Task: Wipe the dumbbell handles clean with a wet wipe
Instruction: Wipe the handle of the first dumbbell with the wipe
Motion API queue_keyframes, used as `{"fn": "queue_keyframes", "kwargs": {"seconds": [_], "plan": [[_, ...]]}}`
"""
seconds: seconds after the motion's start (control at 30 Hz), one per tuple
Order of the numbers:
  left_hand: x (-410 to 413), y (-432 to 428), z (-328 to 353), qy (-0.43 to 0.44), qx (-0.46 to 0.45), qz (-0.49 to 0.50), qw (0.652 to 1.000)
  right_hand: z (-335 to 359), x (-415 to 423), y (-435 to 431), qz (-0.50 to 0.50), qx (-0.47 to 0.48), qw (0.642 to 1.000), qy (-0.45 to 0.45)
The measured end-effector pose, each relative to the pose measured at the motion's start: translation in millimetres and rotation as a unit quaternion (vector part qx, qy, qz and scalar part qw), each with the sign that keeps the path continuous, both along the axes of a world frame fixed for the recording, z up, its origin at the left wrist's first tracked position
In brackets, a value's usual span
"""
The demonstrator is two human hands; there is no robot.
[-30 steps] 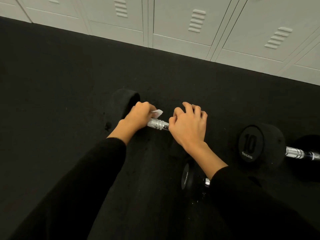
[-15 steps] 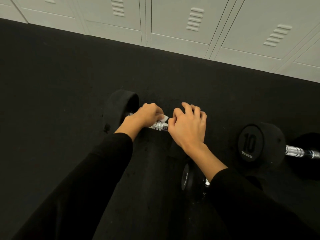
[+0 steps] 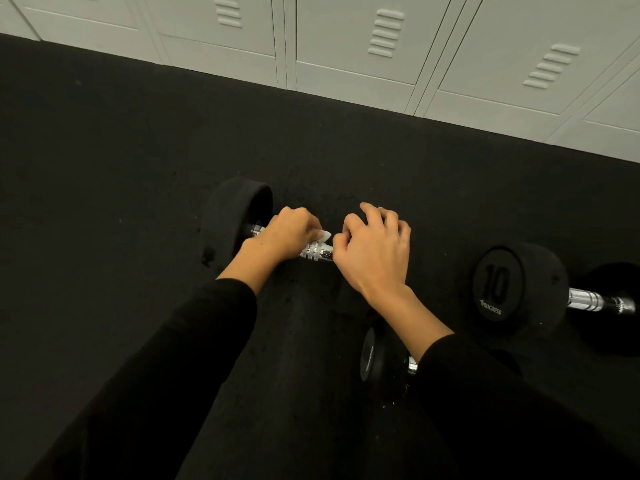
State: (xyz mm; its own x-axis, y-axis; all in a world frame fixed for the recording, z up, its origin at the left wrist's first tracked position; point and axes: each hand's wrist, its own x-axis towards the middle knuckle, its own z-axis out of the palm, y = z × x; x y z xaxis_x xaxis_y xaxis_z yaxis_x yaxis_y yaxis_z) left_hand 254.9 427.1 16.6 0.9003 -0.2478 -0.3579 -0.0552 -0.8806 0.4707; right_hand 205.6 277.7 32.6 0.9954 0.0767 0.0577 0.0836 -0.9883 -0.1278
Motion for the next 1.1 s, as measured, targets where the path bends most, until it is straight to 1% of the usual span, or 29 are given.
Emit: {"fn": "queue_keyframes", "kwargs": {"seconds": [0.07, 0.17, 0.2, 0.27, 0.37, 0.43, 0.47, 0.53, 0.6, 0.67, 0.77, 0.93, 0.97, 1.07, 1.1], "plan": [[-15, 3, -3, -0.035, -0.036, -0.009, 0.999, 1, 3, 0, 0.002, 0.003, 1.000, 0.002], [-46, 17, -4, -0.125, -0.098, -0.033, 0.987, 2, 6, 0, -0.002, 0.003, 1.000, 0.007], [-49, 21, -4, -0.143, -0.110, -0.040, 0.983, 2, 7, 0, -0.005, 0.003, 1.000, 0.007], [-43, 22, -3, -0.138, -0.109, -0.032, 0.984, 1, 7, 0, -0.007, 0.001, 1.000, 0.007], [-17, 14, -5, -0.082, -0.063, -0.012, 0.995, 1, 7, 0, -0.007, 0.003, 1.000, 0.008], [-8, 9, -9, -0.062, -0.042, -0.002, 0.997, 2, 8, 0, -0.007, 0.004, 1.000, 0.011], [-9, 8, -11, -0.066, -0.045, 0.002, 0.997, 3, 9, 0, -0.008, 0.005, 1.000, 0.012], [-23, 8, -13, -0.104, -0.071, -0.004, 0.992, 4, 12, 0, -0.009, 0.010, 1.000, 0.015], [-42, 13, -18, -0.153, -0.107, -0.025, 0.982, 4, 14, 0, -0.011, 0.018, 1.000, 0.016], [-54, 20, -23, -0.184, -0.142, -0.049, 0.971, 4, 16, 0, -0.012, 0.021, 1.000, 0.018], [-48, 24, -22, -0.184, -0.155, -0.050, 0.969, 3, 16, 0, -0.013, 0.018, 1.000, 0.017], [-33, 16, -16, -0.157, -0.163, -0.004, 0.974, 3, 12, 1, -0.012, 0.017, 1.000, 0.005], [-37, 15, -19, -0.162, -0.167, 0.004, 0.973, 3, 11, 1, -0.012, 0.016, 1.000, 0.004], [-61, 16, -36, -0.222, -0.178, 0.004, 0.959, 2, 8, 1, -0.011, 0.015, 1.000, -0.001], [-71, 15, -40, -0.230, -0.183, 0.003, 0.956, 2, 8, 2, -0.011, 0.014, 1.000, -0.003]]}}
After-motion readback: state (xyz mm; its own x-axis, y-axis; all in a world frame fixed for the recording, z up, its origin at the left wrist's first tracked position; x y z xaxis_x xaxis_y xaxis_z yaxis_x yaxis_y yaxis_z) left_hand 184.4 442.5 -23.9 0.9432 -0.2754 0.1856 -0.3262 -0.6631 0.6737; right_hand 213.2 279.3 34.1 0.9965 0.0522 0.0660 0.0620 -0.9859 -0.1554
